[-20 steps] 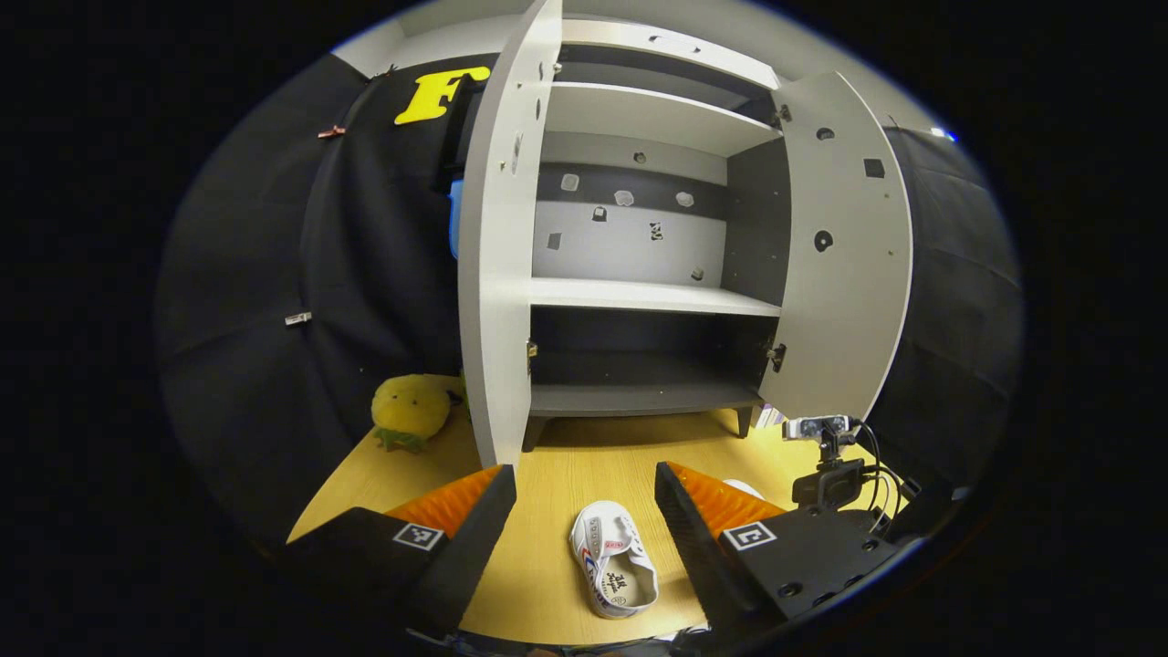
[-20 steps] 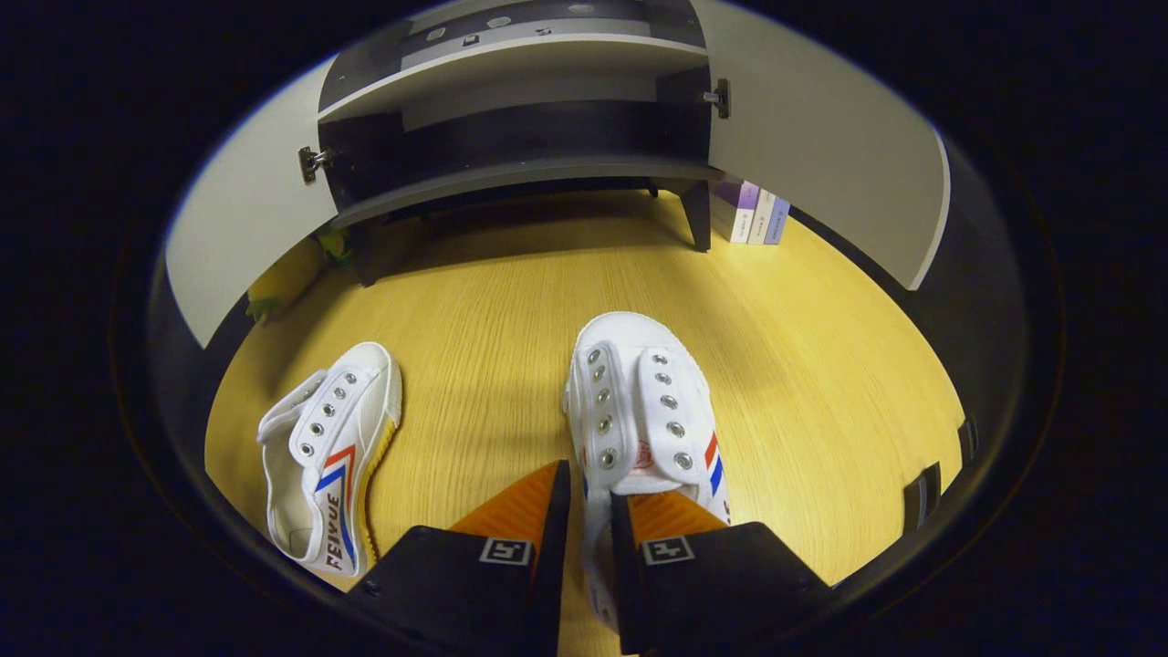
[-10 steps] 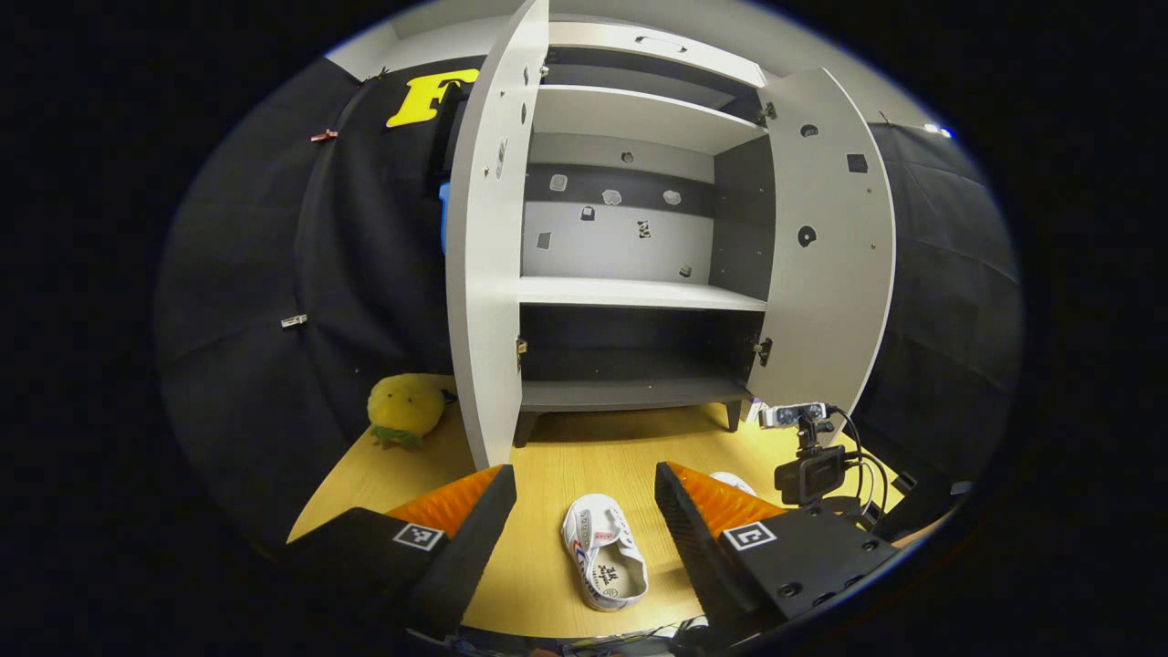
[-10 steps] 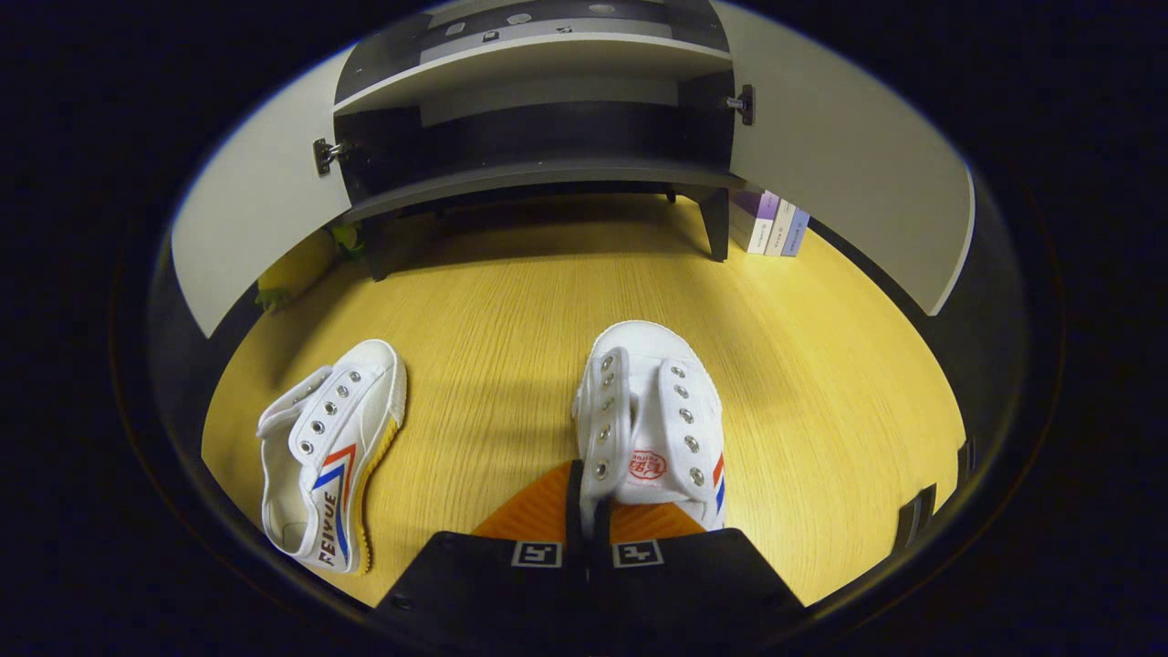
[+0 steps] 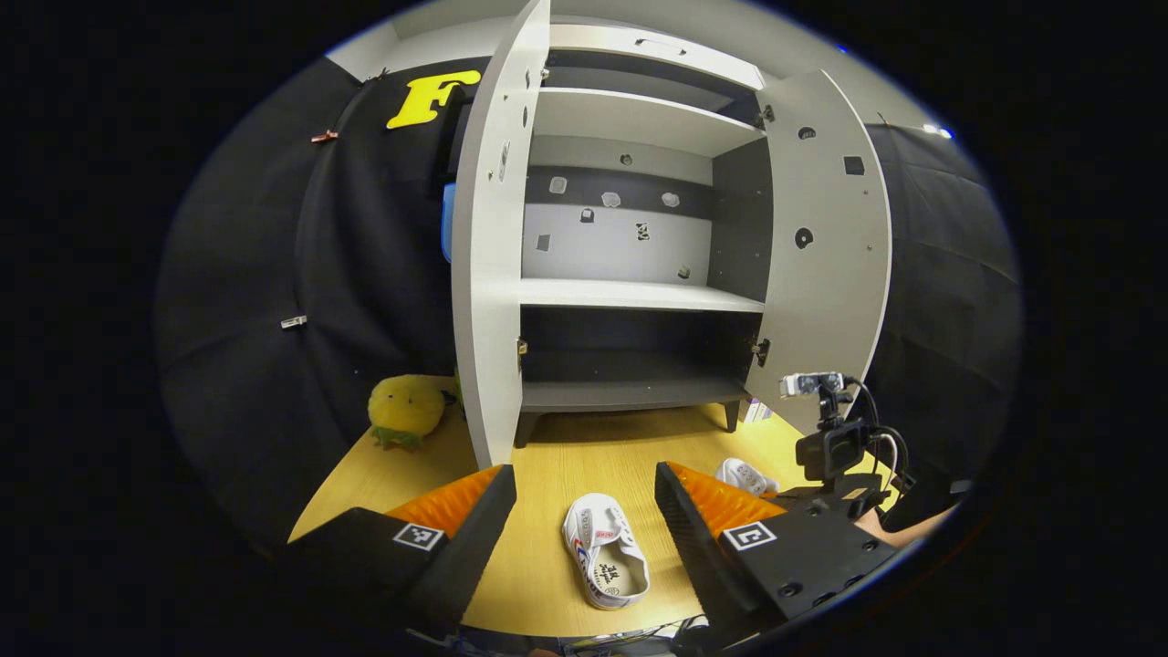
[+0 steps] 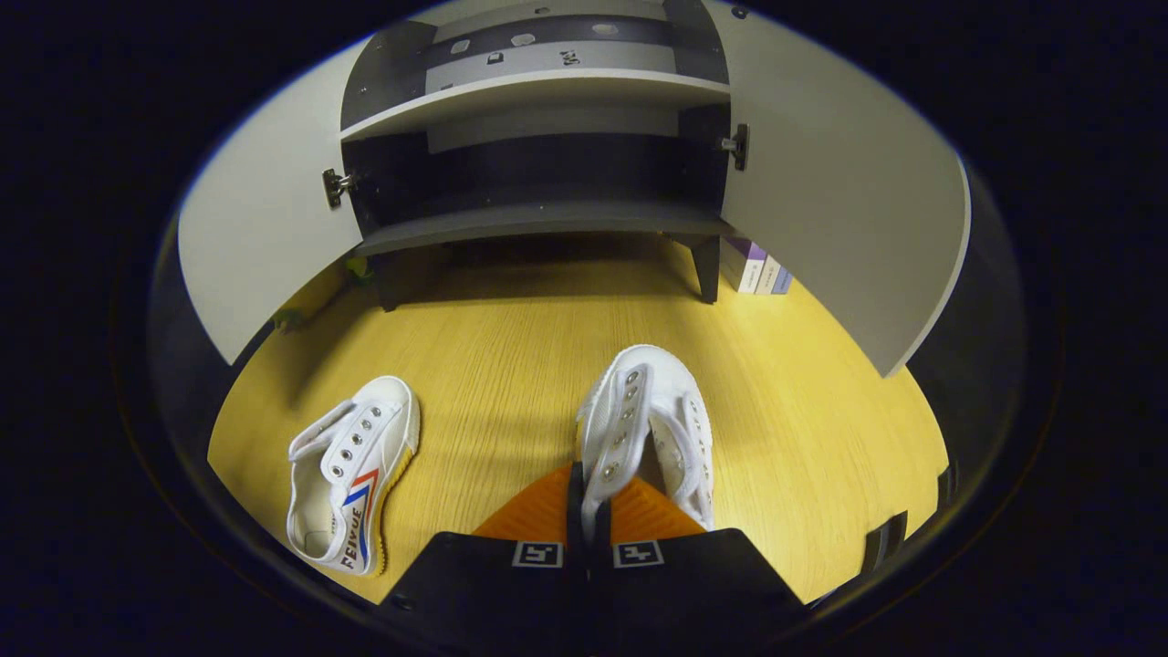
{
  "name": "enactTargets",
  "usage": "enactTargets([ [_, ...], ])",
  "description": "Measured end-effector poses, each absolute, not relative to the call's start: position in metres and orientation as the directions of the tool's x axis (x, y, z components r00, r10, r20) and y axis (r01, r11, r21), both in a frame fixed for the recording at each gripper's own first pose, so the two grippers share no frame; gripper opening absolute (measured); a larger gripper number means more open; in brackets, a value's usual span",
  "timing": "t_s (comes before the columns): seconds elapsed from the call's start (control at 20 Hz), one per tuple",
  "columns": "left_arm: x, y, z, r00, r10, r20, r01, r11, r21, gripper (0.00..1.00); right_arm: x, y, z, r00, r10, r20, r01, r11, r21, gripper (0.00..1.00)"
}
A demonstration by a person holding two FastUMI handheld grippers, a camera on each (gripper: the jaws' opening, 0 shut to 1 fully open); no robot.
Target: Grab one shoe with the right hand and put it into the shoe cabinet, grab the other shoe with the left hand and put it into the shoe cabinet; then close the right door with the right hand and the left door with the left hand.
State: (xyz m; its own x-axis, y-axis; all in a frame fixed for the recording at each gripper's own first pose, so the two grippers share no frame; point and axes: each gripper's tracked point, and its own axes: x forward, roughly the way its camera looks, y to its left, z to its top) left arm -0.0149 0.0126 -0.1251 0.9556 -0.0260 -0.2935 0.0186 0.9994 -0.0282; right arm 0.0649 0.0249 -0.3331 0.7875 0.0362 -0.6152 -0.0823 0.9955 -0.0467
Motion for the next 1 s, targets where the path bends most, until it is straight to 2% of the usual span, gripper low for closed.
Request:
enactTargets([
  [0.15,-0.017,0.013,-0.124,0.96,-0.026,-0.28,0.025,1.0,-0.006,0.95,0.066,0.027,-0.298,0.826,0.042,-0.562,-0.126,0.986,-0.112,0.05],
  [0.5,-0.02,0.015,-0.112,0.972,-0.03,-0.233,0.036,0.999,0.021,0.95,0.088,0.056,-0.184,0.901,0.12,-0.417,-0.194,0.971,-0.141,0.05],
  [0.85,-0.002,0.014,-0.092,0.98,-0.062,-0.188,0.07,0.997,0.038,0.95,0.143,0.097,-0.065,0.943,0.194,-0.27,-0.246,0.954,-0.17,0.05],
  [1.0,0.006,0.019,-0.084,0.984,-0.055,-0.171,0.065,0.996,0.053,0.95,0.182,0.101,-0.015,0.96,0.2,-0.195,-0.244,0.941,-0.234,0.05],
])
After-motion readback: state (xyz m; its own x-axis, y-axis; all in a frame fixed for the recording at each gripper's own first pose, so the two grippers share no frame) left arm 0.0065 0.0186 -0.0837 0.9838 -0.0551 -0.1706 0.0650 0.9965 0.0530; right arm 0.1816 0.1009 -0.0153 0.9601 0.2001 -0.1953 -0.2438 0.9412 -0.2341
